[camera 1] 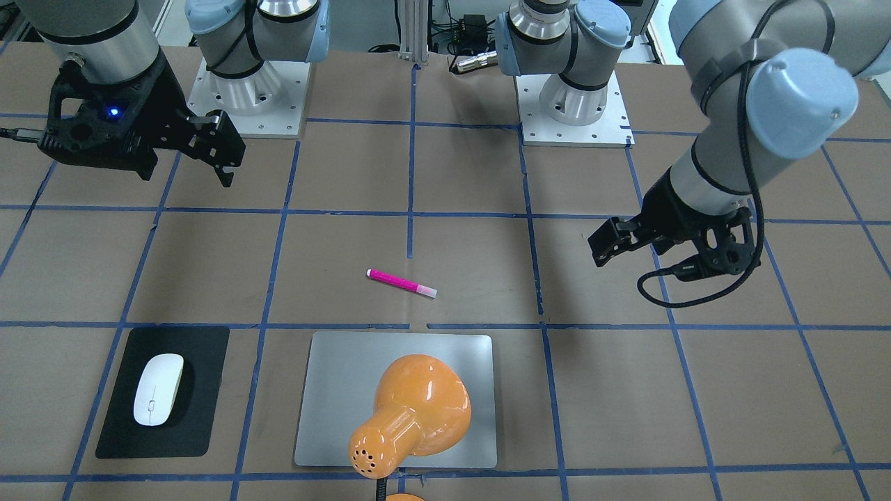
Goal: Place pen and mouse around notebook
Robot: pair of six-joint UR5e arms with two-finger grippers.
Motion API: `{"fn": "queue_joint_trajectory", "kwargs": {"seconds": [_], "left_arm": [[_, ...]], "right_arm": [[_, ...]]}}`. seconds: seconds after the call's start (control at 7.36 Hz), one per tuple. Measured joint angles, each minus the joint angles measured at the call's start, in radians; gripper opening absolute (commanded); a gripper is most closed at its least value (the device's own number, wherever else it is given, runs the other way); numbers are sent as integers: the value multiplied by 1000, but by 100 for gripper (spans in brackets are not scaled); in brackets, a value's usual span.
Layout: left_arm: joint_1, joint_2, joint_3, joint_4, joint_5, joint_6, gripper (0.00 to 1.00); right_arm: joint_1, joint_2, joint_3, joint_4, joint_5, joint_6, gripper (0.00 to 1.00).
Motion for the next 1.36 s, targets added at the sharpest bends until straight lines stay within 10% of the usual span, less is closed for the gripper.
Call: {"fn": "queue_joint_trajectory", "kwargs": {"seconds": [1.36], "left_arm": [[-94, 216, -107, -96, 50, 160, 100]], "right_arm": [[0, 0, -1, -11, 7, -2, 100]]}}
